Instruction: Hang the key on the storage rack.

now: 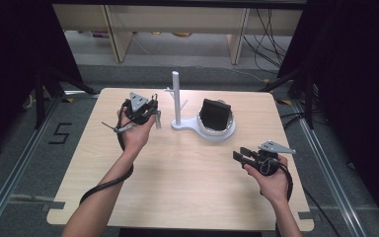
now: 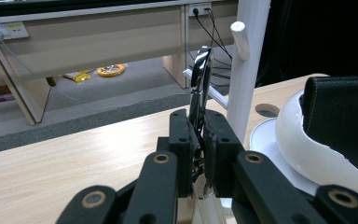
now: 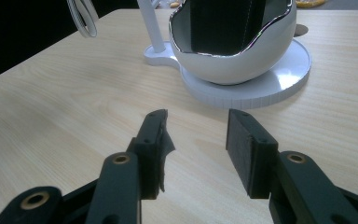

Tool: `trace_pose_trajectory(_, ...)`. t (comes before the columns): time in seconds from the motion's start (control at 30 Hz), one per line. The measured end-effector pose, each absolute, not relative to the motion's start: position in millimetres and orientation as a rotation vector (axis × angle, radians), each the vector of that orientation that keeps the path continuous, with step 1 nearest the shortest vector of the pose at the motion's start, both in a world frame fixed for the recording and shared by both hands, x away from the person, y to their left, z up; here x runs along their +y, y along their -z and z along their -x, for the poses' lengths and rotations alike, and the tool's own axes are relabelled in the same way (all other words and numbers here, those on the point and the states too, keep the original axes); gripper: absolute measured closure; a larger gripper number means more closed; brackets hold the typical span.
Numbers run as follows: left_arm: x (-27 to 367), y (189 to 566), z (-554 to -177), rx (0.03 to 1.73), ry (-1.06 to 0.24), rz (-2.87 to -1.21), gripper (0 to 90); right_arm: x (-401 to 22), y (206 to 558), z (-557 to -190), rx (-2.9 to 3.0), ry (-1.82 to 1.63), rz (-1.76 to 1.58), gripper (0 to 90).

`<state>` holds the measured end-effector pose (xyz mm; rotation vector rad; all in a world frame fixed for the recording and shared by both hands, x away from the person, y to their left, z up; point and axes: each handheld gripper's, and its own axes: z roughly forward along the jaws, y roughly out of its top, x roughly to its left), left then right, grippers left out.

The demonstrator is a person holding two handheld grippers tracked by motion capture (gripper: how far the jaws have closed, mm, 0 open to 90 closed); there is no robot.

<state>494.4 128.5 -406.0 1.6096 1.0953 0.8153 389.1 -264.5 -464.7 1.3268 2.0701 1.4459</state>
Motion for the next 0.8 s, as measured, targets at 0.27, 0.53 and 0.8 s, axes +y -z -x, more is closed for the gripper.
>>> trace_pose_trajectory(0.27, 122.6, 403.5, -500.4, 1.091, -0.837, -1.617, 82.4, -267.0, 465.3, -390.5, 2.068, -1.435, -1.282, 59.2)
trace_pose_trajectory(0.53, 117.2, 400.6, -506.1, 1.096, -0.852, -1.623, 82.4, -265.7, 466.3, -389.0, 2.071, -1.455, -1.33, 59.2)
trace_pose_trajectory(0.8, 113.5, 399.9, -509.3, 1.097, -0.857, -1.623, 82.5, -264.7, 467.0, -388.9, 2.075, -1.457, -1.341, 59.2)
